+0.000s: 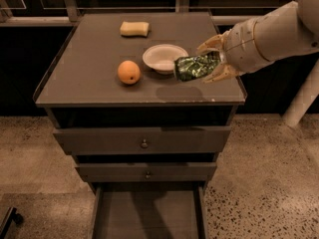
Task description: Pick green can from bottom drawer and place on counter
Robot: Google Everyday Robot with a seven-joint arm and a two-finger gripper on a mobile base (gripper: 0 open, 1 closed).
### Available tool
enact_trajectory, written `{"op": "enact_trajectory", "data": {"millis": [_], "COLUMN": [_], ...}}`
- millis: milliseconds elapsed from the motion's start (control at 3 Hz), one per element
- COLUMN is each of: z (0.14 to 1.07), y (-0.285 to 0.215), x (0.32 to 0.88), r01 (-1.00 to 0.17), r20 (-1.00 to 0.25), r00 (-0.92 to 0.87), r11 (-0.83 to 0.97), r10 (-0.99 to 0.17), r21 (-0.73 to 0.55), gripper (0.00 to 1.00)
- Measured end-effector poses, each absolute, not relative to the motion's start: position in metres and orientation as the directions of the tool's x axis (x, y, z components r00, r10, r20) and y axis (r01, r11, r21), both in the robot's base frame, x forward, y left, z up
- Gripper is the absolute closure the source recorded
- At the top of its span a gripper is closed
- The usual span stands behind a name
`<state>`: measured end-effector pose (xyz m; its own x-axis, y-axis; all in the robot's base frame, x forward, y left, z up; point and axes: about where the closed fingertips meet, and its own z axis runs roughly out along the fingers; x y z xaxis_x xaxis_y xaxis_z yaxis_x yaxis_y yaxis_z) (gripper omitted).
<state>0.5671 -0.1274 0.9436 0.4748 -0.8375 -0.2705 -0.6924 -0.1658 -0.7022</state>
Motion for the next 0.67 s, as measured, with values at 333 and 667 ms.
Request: {"op": "enact_trajectory", "data": {"millis": [333,667], "z": [0.9304,0.9299], "y": [-0.1401,-0.1403], "x": [0.5875,0.5885], "r01": [-0.702,-0.701], "r20": [-0.296,-0.297], "r00": [0.432,0.43], "r11": [-0.111,-0.108], "r10": [-0.852,-0.852], "r21": [-0.704,-0.704], "gripper": [1.0,0.82]}}
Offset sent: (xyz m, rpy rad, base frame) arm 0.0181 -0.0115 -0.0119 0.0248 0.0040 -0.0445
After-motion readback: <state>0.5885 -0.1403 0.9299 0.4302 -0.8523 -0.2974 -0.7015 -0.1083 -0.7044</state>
